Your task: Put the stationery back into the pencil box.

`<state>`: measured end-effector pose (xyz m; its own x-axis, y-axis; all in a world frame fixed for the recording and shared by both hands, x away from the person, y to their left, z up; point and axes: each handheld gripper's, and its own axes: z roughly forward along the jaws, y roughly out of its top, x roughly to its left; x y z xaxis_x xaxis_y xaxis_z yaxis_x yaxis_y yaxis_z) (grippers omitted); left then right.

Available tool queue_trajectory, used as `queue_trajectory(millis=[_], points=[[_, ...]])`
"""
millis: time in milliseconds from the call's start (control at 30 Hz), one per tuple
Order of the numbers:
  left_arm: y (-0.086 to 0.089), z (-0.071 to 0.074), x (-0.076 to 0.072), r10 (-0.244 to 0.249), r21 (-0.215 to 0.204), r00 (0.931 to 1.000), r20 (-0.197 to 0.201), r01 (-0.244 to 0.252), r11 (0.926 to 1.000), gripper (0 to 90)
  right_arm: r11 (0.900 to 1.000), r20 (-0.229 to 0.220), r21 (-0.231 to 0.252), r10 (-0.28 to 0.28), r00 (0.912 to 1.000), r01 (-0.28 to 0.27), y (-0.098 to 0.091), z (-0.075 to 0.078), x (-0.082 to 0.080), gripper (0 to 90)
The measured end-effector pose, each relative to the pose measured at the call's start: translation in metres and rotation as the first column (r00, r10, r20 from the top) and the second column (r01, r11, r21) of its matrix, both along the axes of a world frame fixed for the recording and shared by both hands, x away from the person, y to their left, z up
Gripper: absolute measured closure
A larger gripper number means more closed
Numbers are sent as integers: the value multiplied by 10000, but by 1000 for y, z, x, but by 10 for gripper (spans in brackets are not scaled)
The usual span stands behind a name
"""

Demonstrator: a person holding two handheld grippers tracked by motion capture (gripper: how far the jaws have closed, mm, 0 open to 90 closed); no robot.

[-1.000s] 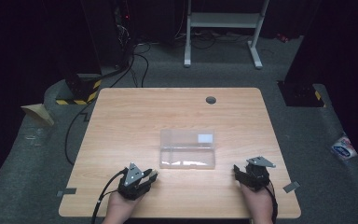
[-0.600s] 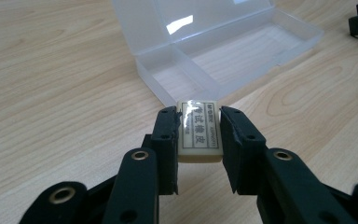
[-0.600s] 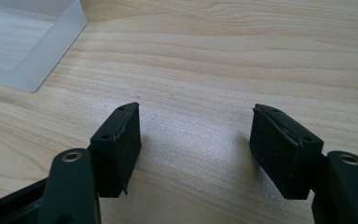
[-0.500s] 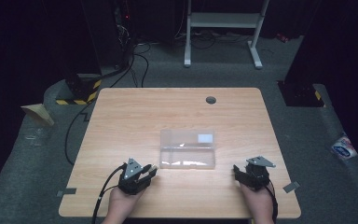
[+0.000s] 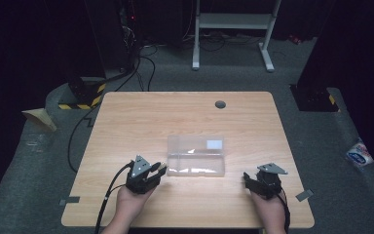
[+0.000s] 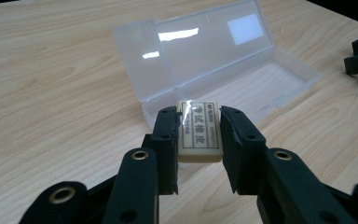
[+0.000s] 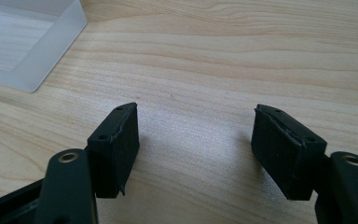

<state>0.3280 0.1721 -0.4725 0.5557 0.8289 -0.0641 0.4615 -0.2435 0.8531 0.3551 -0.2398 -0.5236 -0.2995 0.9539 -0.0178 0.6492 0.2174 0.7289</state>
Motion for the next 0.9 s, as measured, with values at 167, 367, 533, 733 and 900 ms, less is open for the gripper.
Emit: queue_trajectory(millis=[167, 367, 533, 733, 900], points=[[-5, -2, 4, -25, -6, 10000, 42, 25, 10000, 678, 10000, -14, 16, -28, 10000, 28, 1, 0, -1, 318], [-10, -7, 10, -38, 59, 10000, -48, 39, 10000, 678, 10000, -6, 32, -58, 10000, 58, 1, 0, -1, 321], [-17, -11, 17, -18, 69, 9996, -267, 20, 10000, 678, 10000, 27, -8, -28, 10000, 28, 1, 0, -1, 324], [-21, -11, 24, 46, 2, 9992, -406, -46, 10000, 678, 10000, 22, -32, 54, 10000, -54, 1, 0, -1, 324], [-21, -10, 31, 129, 221, 9987, -488, -118, 9997, 678, 9999, 2, -45, 98, 10000, -98, 1, 0, -1, 325]])
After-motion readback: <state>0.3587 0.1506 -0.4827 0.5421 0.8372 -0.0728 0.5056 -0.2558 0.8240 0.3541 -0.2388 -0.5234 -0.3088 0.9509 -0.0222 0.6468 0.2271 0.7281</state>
